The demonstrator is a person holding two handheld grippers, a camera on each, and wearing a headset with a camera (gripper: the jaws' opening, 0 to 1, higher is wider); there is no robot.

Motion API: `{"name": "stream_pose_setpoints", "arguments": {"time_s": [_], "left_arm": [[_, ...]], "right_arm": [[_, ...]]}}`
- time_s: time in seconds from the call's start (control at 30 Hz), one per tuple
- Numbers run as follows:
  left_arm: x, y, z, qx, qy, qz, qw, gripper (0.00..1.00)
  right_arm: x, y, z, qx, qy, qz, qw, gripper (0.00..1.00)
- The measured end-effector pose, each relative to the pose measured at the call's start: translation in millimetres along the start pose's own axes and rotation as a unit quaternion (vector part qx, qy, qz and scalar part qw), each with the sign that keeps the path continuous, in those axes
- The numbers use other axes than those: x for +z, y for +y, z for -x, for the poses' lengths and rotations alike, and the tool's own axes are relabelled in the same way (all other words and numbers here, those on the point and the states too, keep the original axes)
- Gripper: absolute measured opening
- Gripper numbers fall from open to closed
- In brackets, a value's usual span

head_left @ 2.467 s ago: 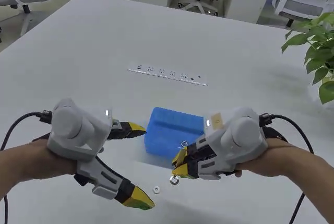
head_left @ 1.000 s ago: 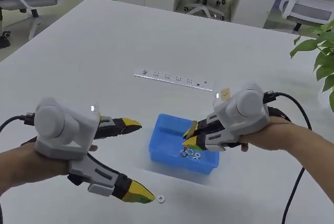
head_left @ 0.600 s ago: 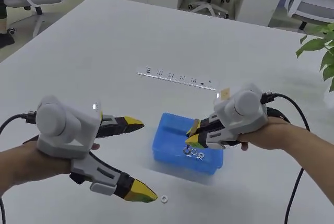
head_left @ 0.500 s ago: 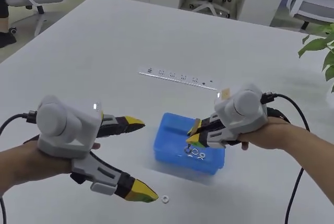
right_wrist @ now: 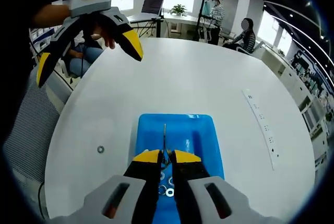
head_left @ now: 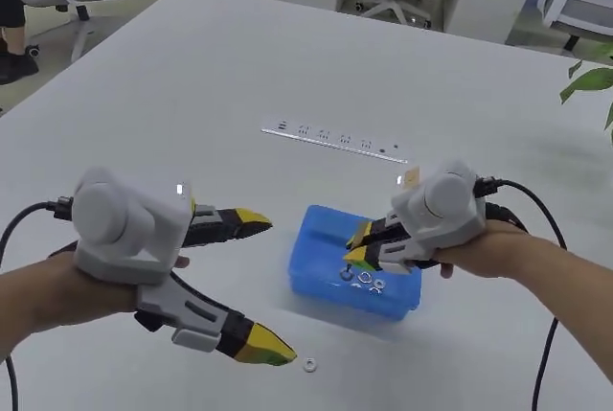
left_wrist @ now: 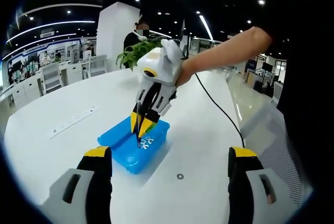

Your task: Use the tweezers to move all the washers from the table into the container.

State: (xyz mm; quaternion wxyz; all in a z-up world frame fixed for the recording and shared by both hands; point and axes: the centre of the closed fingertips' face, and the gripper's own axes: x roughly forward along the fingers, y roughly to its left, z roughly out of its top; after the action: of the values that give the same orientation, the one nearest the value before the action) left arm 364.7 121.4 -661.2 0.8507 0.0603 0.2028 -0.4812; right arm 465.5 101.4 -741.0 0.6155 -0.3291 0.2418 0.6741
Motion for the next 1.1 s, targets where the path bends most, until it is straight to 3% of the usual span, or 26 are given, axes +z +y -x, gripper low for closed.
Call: {"name": "stream_pose_setpoints", "arguments": {"time_s": [0.33,0.53,0.87,1.1], "left_arm": [[-0.1,4.2,-6.8,-0.009,0.005,0.003,0.9999,0.93],[7.2,9.6,-11.8,-0.013,0.003,-0.002,0.9999,0.87],[21.5,18.2,-25.3,-0.018,0.001,-0.019,0.9997,0.68],[27.3,29.0,-37.2,-0.016,0.011,-0.041,0.9989,0.54]], "right_arm": [[-10.5,-4.6,-7.7,-0.007,0.006,-0.003,0.9999,0.08],[-15.0,-5.5,-10.3,-0.006,0.01,-0.001,0.9999,0.08],[-17.9,-3.9,-12.8,-0.005,0.008,-0.002,1.0,0.08],[-16.9,-2.0,-13.3,-0.002,0.008,0.004,1.0,0.08]]}}
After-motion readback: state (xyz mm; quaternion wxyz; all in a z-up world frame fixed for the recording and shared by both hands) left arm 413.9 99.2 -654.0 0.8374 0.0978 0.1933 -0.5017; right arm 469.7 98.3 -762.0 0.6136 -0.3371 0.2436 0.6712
